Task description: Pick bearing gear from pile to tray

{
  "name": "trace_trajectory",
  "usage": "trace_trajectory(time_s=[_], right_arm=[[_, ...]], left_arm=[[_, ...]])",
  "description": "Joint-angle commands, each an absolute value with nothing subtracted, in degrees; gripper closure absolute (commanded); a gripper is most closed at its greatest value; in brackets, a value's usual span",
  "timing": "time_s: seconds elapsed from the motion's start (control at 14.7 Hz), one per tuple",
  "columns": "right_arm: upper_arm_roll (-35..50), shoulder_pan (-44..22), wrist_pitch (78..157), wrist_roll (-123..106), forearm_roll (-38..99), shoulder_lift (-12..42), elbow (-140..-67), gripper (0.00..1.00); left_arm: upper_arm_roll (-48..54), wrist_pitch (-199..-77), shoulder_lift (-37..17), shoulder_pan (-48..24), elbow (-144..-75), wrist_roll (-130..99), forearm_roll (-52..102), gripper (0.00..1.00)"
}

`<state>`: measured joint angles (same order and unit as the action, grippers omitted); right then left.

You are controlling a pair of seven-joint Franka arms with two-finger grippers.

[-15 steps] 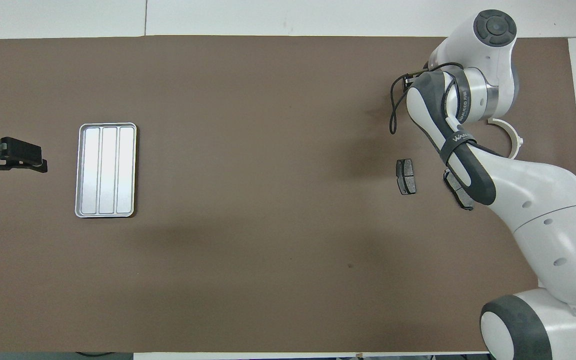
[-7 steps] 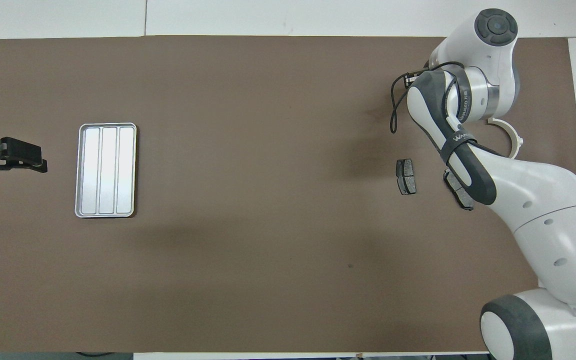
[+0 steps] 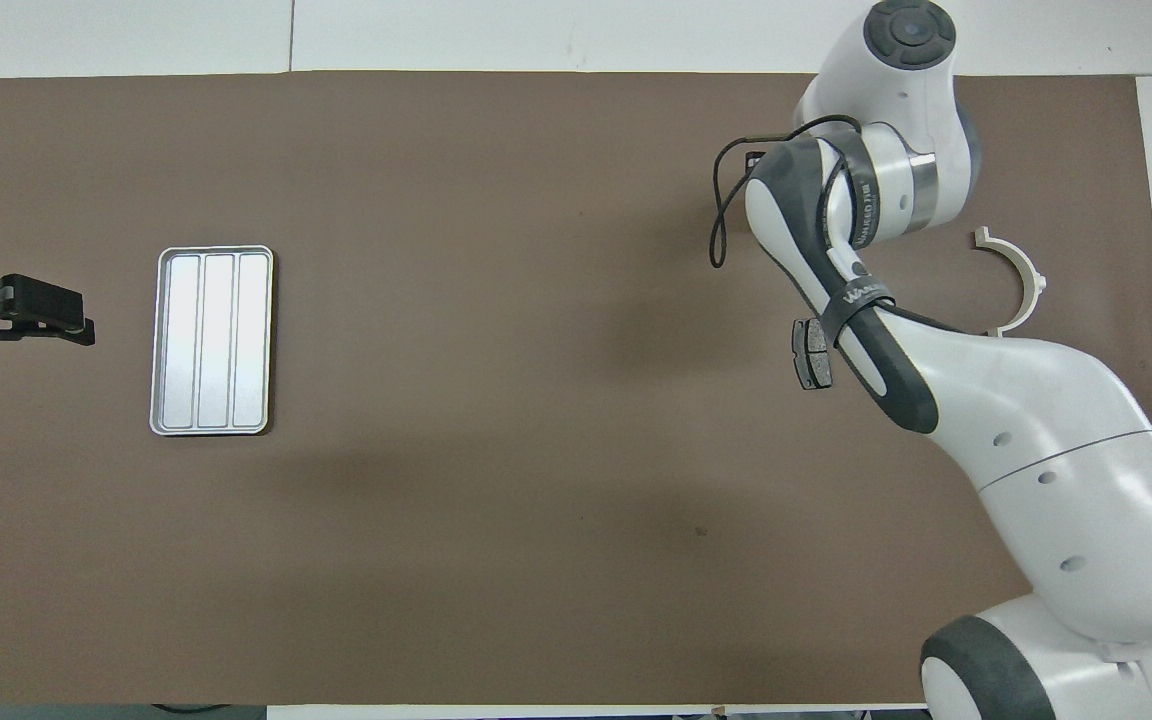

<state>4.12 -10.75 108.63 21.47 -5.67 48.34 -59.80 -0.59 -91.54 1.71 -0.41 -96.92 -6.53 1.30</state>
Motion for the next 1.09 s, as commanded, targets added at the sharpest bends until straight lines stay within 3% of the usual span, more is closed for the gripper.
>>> trace_trajectory(time_s=[0.0, 0.41, 1.02], right_arm=[[4.31, -15.1, 106.27, 31.69, -5.01, 46.23, -59.59, 1.0], [4.31, -25.12, 106.43, 50.43, -5.01, 45.97, -59.59, 1.0], [4.04, -36.2, 113.37, 70.82, -5.27, 48.95, -59.94, 1.0]], left_arm=[[-0.62, -90.88, 2.99, -0.35, -97.56, -6.24, 1.67, 0.0], [-0.62, -90.88, 2.99, -0.35, -97.56, -6.24, 1.67, 0.0], [-0.62, -90.53, 2.99, -0.35, -97.56, -6.24, 1.67, 0.0]])
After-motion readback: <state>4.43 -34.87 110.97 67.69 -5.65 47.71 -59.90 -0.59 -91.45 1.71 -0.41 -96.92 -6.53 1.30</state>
